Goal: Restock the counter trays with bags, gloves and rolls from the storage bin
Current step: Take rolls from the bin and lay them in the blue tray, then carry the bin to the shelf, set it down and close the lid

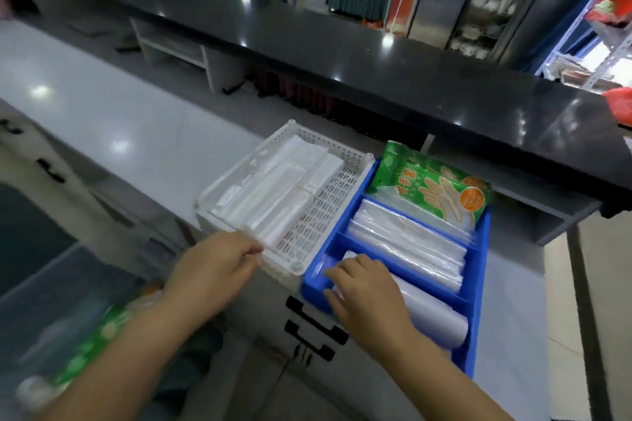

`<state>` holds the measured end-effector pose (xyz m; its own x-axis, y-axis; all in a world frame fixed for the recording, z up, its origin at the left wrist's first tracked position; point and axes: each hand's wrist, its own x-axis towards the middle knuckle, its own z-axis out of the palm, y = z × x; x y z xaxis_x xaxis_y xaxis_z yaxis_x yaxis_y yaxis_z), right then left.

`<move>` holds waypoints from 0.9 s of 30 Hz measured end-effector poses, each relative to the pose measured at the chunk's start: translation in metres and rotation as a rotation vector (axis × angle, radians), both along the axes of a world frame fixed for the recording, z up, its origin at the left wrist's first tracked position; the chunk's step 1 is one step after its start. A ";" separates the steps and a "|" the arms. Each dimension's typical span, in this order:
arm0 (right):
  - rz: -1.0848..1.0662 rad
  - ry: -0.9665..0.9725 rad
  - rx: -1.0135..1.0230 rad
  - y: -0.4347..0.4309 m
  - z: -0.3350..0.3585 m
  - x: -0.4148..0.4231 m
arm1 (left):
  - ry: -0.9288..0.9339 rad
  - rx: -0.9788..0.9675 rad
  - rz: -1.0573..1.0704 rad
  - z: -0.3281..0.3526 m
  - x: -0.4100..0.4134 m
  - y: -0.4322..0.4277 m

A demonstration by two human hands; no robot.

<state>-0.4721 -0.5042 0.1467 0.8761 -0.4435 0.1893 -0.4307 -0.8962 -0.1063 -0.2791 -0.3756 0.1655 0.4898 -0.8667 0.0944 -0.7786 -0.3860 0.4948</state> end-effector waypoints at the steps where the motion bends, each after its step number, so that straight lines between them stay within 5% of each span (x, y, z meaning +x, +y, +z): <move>1: 0.035 0.015 -0.020 0.009 0.001 0.012 | -0.033 0.005 0.022 0.001 0.007 0.016; 9: 0.253 0.101 -0.047 0.110 -0.013 0.113 | -0.162 0.064 0.233 -0.005 0.082 0.175; 18: 0.237 0.103 0.029 0.272 -0.053 0.227 | -0.131 0.207 0.385 -0.057 0.196 0.379; 27: 0.114 0.208 0.171 0.307 -0.108 0.270 | -0.069 0.324 0.280 -0.107 0.268 0.397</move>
<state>-0.2021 -0.1971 0.0385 0.9341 -0.3503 -0.0685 -0.3569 -0.9166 -0.1800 -0.0107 0.0216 0.0583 0.7126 -0.6913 -0.1200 -0.6485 -0.7142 0.2633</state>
